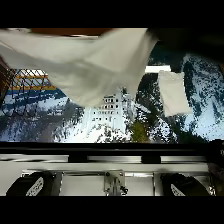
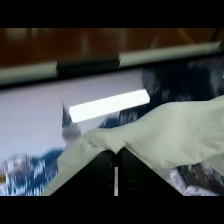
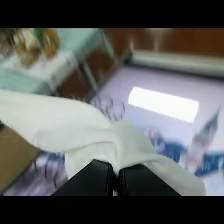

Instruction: Fold the shirts.

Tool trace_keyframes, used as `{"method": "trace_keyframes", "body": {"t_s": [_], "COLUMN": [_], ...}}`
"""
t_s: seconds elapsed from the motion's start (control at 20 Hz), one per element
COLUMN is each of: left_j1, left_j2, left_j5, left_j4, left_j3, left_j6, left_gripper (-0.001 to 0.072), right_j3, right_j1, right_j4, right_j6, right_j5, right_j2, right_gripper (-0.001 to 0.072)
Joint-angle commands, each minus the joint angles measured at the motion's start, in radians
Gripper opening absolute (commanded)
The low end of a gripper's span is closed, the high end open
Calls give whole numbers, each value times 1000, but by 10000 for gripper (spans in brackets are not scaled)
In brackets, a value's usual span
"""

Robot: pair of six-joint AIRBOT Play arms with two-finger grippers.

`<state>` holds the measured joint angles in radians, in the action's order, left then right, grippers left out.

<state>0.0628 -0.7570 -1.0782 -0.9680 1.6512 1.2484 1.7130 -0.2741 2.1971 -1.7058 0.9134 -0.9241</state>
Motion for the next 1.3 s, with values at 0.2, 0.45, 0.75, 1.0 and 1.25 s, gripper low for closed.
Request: {"method": "trace_keyframes", "body": {"t_s": [0.2,0.45,0.75,1.0,1.25], "left_j1": [5,5,6,5,5], "left_j2": [141,140,116,-158,-488], "left_j5": [-275,-479,-166,4,50], "left_j4": [-340,-269,-361,-351,-177], "left_j3": [238,-71,-455,-485,-485], "left_j6": [180,189,125,126,137], "left_gripper": [37,38,37,37,60], "right_j3": [260,258,-57,-504,-538], "right_j1": [9,9,8,9,25], "right_j4": [-117,-173,-184,-182,-106], "right_j6": [91,132,166,292,335], "right_j5": [-47,455,780,307,-67], "right_j2": [195,65,-156,-314,-543], "right_gripper": [79,80,80,80,86]}}
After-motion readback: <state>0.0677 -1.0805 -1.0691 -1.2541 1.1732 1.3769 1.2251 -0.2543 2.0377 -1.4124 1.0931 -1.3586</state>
